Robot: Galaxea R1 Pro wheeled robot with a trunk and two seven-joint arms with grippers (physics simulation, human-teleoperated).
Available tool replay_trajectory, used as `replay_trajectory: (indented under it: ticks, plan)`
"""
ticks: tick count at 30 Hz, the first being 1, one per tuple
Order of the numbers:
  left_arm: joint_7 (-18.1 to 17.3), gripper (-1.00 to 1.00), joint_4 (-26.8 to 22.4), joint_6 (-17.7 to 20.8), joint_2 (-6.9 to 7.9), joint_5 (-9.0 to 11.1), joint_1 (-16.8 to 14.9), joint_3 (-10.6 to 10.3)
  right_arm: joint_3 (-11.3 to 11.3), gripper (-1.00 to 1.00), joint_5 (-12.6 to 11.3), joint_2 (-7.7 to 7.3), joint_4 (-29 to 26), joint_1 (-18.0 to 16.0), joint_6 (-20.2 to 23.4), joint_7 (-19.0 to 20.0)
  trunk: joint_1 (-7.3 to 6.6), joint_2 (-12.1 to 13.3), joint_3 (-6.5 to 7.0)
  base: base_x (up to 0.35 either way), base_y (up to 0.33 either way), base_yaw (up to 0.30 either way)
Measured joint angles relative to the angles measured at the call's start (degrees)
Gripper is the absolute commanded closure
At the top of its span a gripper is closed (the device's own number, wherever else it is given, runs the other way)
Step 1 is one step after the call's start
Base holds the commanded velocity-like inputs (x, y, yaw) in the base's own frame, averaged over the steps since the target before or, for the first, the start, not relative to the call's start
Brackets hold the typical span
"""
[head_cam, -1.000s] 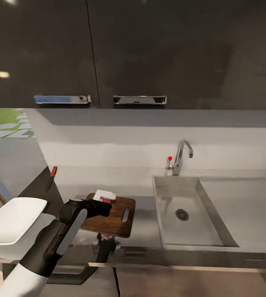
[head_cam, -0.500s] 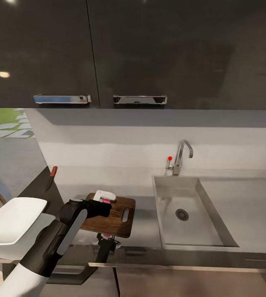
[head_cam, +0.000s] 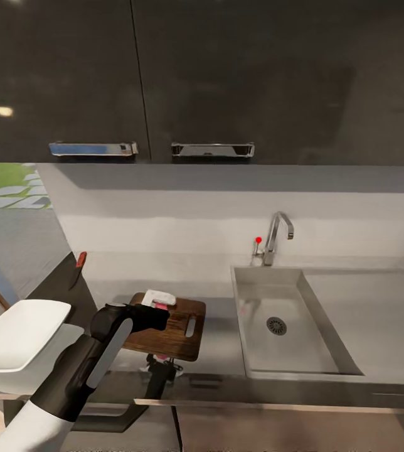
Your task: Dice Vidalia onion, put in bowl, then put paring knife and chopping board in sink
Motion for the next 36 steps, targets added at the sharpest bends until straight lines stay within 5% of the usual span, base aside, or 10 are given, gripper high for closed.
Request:
replay_trajectory:
  ticks: [36]
  plan:
    - [0.00, 1.00, 0.77, -0.01, -0.01, 0.04, 0.00, -0.09, 0.00, -1.00, 0.00, 0.00, 0.00, 0.00, 0.01, 0.00, -0.01, -0.01, -1.89, 0.012, 0.030, 0.000]
